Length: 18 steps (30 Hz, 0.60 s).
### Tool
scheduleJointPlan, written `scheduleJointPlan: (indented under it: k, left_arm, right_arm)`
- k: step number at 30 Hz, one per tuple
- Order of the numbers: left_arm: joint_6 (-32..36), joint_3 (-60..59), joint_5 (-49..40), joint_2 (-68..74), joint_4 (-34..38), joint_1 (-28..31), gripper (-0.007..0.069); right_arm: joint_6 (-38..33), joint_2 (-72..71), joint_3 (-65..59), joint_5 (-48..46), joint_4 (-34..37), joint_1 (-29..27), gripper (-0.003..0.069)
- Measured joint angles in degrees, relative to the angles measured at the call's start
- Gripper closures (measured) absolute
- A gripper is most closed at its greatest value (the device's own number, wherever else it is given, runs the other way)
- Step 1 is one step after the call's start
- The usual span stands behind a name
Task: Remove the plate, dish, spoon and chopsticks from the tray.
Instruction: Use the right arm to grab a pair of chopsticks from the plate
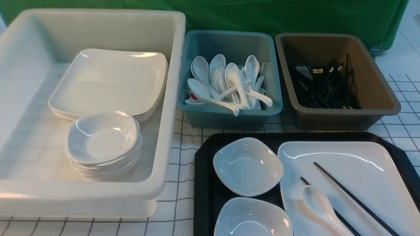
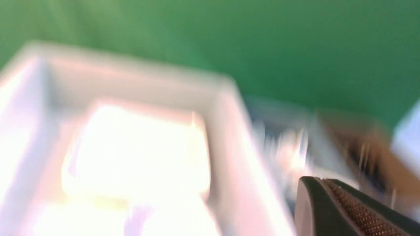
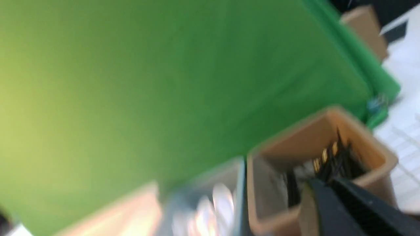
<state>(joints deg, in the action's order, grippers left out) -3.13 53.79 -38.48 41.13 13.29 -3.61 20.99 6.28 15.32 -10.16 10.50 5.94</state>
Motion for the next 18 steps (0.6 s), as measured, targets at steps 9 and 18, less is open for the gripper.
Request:
scheduleJointPlan:
  k: [9,18]
  left_arm:
    - [13.65,3.66,-16.96,22.97,4.72,-7.26,0.0633]
    - [8.12,8.37,-17.32,31.95,1.91,-35.29,0.0636]
  right_arm:
    - [-16.67,40.74,29.34,-45.53,-11.63,11.22,0.0662]
    - [-25.89,66.35,37.69,-50.74,-13.10,10.73,0.0560]
